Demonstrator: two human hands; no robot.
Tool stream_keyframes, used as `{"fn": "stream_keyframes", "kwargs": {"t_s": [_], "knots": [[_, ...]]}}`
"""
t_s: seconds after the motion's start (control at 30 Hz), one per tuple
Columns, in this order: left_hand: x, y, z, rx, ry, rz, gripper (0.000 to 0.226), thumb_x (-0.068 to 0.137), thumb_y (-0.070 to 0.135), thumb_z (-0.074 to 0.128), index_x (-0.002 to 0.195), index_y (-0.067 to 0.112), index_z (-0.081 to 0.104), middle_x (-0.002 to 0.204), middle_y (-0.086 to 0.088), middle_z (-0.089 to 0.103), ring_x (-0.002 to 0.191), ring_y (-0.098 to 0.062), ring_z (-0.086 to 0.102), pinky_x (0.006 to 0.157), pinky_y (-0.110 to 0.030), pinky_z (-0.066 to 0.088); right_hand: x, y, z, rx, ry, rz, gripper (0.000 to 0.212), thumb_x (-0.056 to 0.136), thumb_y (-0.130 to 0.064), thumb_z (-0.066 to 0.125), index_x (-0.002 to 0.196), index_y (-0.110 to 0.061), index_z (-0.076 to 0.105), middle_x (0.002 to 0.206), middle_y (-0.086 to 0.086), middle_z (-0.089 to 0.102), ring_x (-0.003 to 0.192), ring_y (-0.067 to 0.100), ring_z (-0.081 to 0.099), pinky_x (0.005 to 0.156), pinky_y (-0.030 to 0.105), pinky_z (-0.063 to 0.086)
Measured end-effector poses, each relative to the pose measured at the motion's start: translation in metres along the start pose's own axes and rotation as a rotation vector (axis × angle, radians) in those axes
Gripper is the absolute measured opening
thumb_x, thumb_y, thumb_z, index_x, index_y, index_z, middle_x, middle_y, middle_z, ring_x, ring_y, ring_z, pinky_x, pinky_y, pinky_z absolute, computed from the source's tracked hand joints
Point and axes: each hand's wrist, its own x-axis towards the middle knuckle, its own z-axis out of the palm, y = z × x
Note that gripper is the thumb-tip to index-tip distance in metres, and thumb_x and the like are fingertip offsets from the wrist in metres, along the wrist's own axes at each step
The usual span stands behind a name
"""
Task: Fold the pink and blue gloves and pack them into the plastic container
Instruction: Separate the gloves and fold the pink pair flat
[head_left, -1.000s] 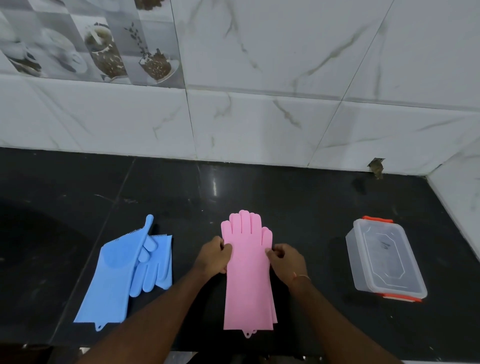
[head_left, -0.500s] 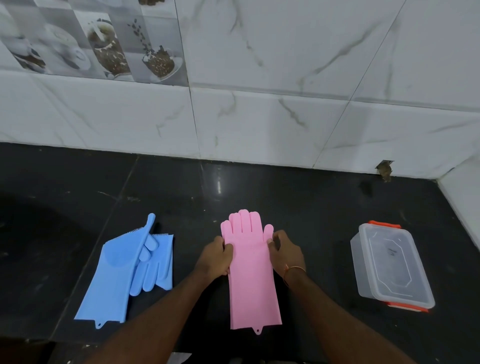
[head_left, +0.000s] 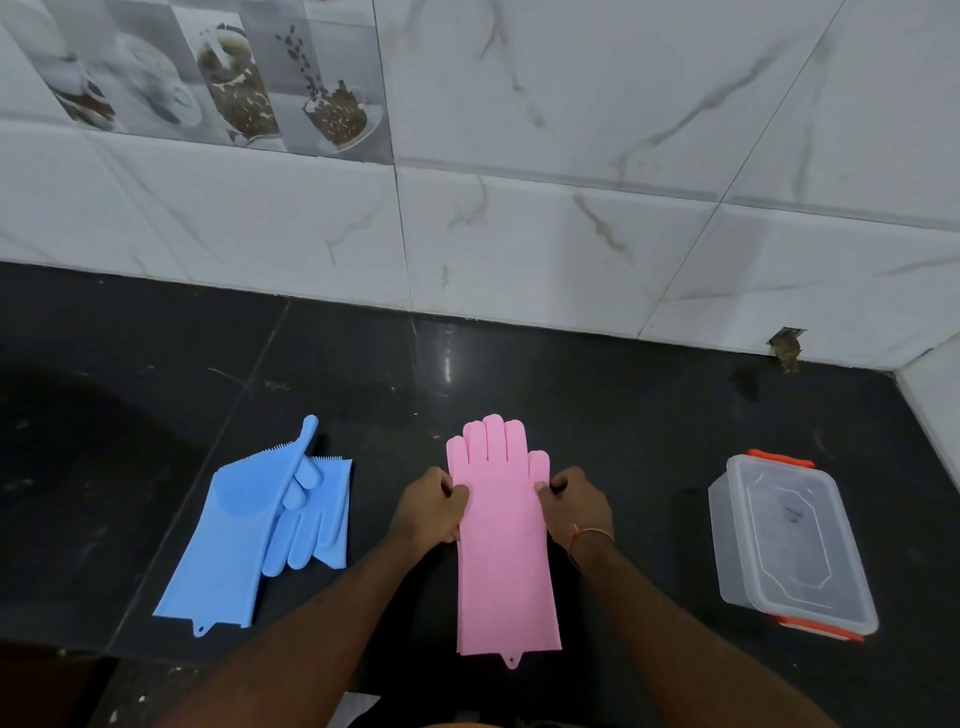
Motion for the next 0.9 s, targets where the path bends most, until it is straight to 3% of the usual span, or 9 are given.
{"fn": "stream_keyframes", "kwargs": {"t_s": [0.1, 0.23, 0.37, 0.53, 0.7, 0.83, 0.9], "knots": [[-0.004, -0.005, 0.001, -0.043, 0.061, 0.022, 0.017, 0.104, 0.033, 0.065, 0.096, 0.018, 0.063, 0.083, -0.002, 0.076, 0.071, -0.018, 0.075, 0.064, -0.029, 0.061, -0.001, 0.005, 0.0, 0.061, -0.022, -0.027, 0.015, 0.1, -0.039, 0.068, 0.1, -0.025, 0.063, 0.083, -0.015, 0.064, 0.083, 0.011, 0.063, 0.081, 0.028, 0.048], [-0.009, -0.012, 0.003, -0.025, 0.214, 0.09, 0.015, 0.094, 0.026, 0.078, 0.082, 0.022, 0.07, 0.084, 0.008, 0.071, 0.082, -0.012, 0.068, 0.079, -0.02, 0.05, -0.002, 0.007, -0.003, 0.055, -0.002, -0.066, 0.021, 0.1, -0.037, 0.068, 0.084, -0.032, 0.057, 0.079, -0.017, 0.062, 0.073, 0.005, 0.06, 0.077, 0.028, 0.049], [-0.012, -0.007, 0.002, -0.085, 0.216, 0.024, 0.011, 0.094, 0.028, 0.076, 0.086, 0.026, 0.069, 0.084, 0.014, 0.072, 0.081, -0.006, 0.07, 0.064, -0.013, 0.044, -0.001, 0.003, -0.007, 0.057, 0.014, -0.089, 0.025, 0.098, -0.038, 0.069, 0.077, -0.03, 0.058, 0.076, -0.014, 0.064, 0.07, 0.007, 0.06, 0.077, 0.038, 0.062], [-0.007, -0.003, 0.001, -0.037, 0.21, -0.003, 0.014, 0.094, 0.038, 0.082, 0.089, 0.029, 0.072, 0.08, 0.02, 0.069, 0.075, 0.004, 0.064, 0.061, -0.009, 0.039, 0.0, -0.002, -0.011, 0.074, -0.011, -0.062, 0.024, 0.098, -0.042, 0.069, 0.083, -0.024, 0.065, 0.082, -0.005, 0.068, 0.079, 0.023, 0.07, 0.077, 0.048, 0.066], [-0.004, -0.006, 0.006, 0.036, 0.26, -0.012, 0.008, 0.098, 0.026, 0.079, 0.093, 0.02, 0.075, 0.082, 0.012, 0.069, 0.075, -0.001, 0.063, 0.067, -0.015, 0.044, 0.002, -0.001, -0.009, 0.039, -0.001, -0.084, 0.026, 0.099, -0.043, 0.068, 0.08, -0.026, 0.062, 0.081, -0.006, 0.069, 0.076, 0.018, 0.068, 0.078, 0.038, 0.063], [-0.005, -0.006, 0.006, 0.047, 0.267, -0.008, 0.009, 0.099, 0.026, 0.078, 0.094, 0.019, 0.074, 0.084, 0.01, 0.07, 0.075, -0.003, 0.063, 0.072, -0.019, 0.046, 0.003, -0.002, -0.007, 0.007, 0.026, -0.076, 0.03, 0.1, -0.04, 0.066, 0.076, -0.024, 0.057, 0.076, -0.007, 0.066, 0.067, 0.009, 0.059, 0.066, 0.027, 0.047], [-0.006, -0.006, 0.005, 0.024, 0.272, 0.02, 0.01, 0.098, 0.028, 0.079, 0.096, 0.019, 0.075, 0.085, 0.012, 0.07, 0.077, 0.0, 0.063, 0.076, -0.019, 0.048, 0.001, 0.0, -0.006, 0.027, 0.015, -0.068, 0.027, 0.1, -0.038, 0.068, 0.078, -0.024, 0.057, 0.077, -0.007, 0.066, 0.07, 0.012, 0.061, 0.065, 0.027, 0.048]]}}
